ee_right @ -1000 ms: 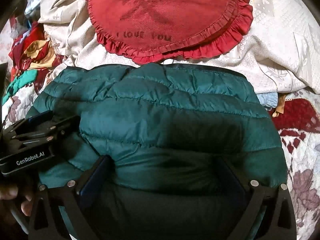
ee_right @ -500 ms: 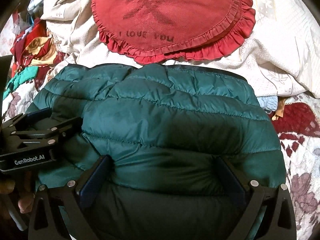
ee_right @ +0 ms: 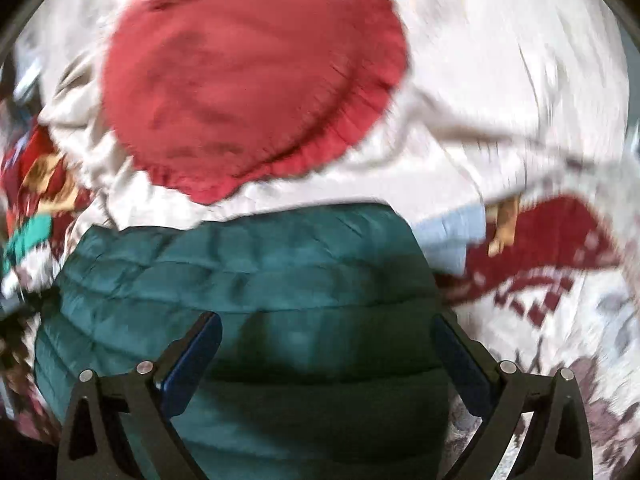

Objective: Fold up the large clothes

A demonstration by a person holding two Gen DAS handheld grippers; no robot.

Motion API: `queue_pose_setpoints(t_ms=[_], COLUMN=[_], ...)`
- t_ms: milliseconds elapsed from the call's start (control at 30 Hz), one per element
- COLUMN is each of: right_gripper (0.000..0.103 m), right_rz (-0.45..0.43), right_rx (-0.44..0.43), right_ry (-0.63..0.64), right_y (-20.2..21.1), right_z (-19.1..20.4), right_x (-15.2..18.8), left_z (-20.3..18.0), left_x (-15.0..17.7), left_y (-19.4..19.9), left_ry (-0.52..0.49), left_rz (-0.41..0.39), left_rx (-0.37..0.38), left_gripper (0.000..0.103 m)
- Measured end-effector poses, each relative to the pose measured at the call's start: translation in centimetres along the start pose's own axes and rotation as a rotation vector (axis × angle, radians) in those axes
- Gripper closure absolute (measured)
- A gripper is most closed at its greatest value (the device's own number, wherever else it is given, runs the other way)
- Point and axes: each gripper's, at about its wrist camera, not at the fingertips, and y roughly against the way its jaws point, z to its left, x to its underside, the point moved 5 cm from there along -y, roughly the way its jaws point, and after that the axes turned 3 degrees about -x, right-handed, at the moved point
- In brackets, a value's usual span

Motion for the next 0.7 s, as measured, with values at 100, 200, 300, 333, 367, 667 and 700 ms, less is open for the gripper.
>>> queue_pose_setpoints(t_ms=[100,200,300,333,367,667,700], right_gripper=[0.0,0.0,0.0,0.0,0.0,0.0,0.0], right_rz=[0.073,0.123,0.188,0.201,0.206,0.224,0.211], right_rx=[0.064,0.11,-0.047,-0.085,-0.119,-0.387,-0.421], right_ry=[-0.025,-0.038,-0.159,-0.193,-0.234,-0.379,-0.377], right_y=[-1.8,-3.1,-4.8,-5.1,-5.3,-6.3,-6.3], right_z=[-2.5,-4.4,-6.0,-6.6,-7.1,-9.9,-10.2], right_x=[0.0,0.7,1.5,1.7,1.8,3.1,3.2], left_z=[-0.2,-0.6,-0.7,-0.7,-0.8,-0.4,-0.5], left_x=[-0.4,-0.8,-1.1,-1.4,-1.5,-1.8,-1.9], left_y=[-0.6,-1.3,-1.6,-1.7,-1.8,-2.2,-2.2], left_ry=[-0.059,-0.109,-0.132,-0.136,-0.143,-0.187,-0.187], left_rz=[0.012,0.022,0.015,0.015,0.013,-0.023,-0.022], left_rx=[0.068,0.104,0.135,0.138,0.142,0.173,0.173], left_gripper=[0.0,0.0,0.0,0.0,0.0,0.0,0.0])
